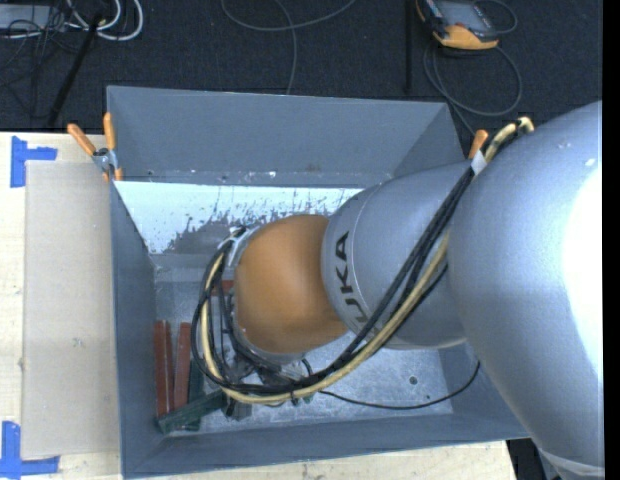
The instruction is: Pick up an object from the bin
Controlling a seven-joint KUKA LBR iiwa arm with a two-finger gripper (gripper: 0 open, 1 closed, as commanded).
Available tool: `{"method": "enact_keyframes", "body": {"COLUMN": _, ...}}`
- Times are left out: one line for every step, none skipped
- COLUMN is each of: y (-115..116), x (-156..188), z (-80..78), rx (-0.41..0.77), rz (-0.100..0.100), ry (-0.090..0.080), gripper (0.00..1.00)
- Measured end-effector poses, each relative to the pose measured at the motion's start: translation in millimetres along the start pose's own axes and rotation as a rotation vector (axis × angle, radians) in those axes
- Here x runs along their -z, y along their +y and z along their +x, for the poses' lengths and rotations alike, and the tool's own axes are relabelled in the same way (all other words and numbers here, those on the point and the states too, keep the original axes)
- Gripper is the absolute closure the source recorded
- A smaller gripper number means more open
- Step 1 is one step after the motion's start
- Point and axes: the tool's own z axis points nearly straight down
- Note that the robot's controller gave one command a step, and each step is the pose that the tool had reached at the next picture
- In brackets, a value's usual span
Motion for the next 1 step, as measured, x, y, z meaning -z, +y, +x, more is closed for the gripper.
{"method": "enact_keyframes", "body": {"y": 8.9, "x": 184.7, "z": -11.7, "rx": 0.021, "rz": 0.001, "ry": -0.007, "gripper": 1.0}}
